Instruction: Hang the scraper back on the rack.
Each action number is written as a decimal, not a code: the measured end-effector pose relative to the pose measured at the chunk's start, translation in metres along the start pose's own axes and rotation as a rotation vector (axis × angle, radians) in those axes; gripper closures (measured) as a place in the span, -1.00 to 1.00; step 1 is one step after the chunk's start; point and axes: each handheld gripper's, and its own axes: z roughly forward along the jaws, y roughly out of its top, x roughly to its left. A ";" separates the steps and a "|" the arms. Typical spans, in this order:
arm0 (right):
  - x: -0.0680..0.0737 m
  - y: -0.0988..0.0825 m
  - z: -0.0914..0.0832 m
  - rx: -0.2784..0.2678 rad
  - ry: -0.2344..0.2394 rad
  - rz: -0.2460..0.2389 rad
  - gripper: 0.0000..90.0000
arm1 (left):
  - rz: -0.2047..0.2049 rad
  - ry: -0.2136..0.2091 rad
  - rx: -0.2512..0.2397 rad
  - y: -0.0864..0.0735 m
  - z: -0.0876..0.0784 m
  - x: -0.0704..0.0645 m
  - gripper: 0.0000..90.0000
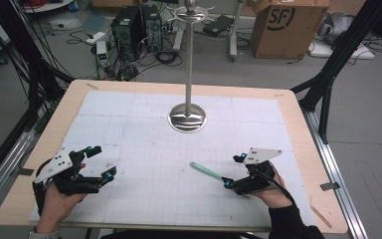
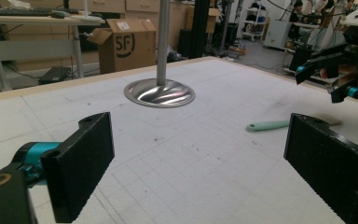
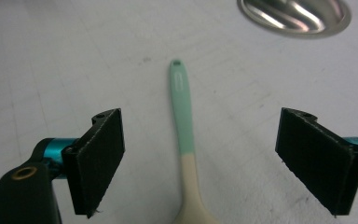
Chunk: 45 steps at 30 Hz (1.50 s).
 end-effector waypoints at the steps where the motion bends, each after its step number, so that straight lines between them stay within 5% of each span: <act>1: 0.000 0.000 0.003 0.023 -0.001 -0.003 -0.67 | -0.002 0.000 0.000 0.000 0.000 0.000 -0.80; 16: 0.001 0.008 0.027 0.296 0.002 -0.063 -0.36 | -0.001 -0.008 0.001 0.000 0.002 -0.002 -0.80; 35: -0.003 0.011 0.036 0.405 0.057 -0.038 0.39 | -0.004 -0.004 0.011 -0.001 0.001 0.000 -0.80; 45: -0.002 0.019 0.042 0.478 0.051 -0.017 0.58 | -0.006 0.001 0.015 -0.002 0.002 0.001 -0.80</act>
